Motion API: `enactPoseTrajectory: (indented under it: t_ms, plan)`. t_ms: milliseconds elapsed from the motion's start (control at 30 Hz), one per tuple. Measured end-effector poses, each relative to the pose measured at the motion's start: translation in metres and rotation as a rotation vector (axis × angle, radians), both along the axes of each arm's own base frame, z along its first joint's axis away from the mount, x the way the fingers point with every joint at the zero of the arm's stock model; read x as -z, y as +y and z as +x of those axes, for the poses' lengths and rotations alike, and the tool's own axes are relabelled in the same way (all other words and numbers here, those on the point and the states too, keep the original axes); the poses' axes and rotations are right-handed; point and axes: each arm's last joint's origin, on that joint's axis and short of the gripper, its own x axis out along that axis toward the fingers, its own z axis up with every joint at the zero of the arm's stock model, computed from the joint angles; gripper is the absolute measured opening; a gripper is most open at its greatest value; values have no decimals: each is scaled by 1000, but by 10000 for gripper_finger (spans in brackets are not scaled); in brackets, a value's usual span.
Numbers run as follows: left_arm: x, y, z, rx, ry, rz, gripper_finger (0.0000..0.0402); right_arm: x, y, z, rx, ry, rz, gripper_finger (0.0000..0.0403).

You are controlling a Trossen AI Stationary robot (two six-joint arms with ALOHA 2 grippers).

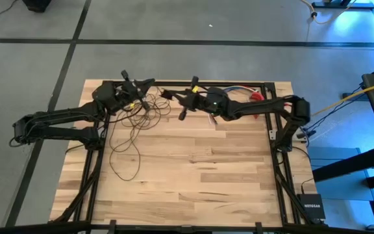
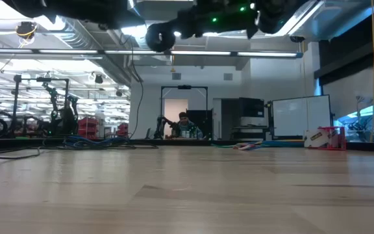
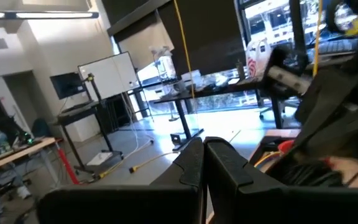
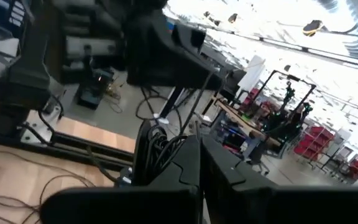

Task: Coiling cords

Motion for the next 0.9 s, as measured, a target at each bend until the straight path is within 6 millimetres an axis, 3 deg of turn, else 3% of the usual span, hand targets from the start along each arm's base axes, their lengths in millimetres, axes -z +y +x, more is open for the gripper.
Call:
enactPoseTrajectory:
  t_ms: [467, 900]
  plan:
    - [10, -9, 13, 88, 11, -82, 8, 9, -13, 28, 246, 17, 33, 5]
    - [30, -16, 40, 147, 92, -101, 8, 13, -14, 31, 282, 21, 43, 5]
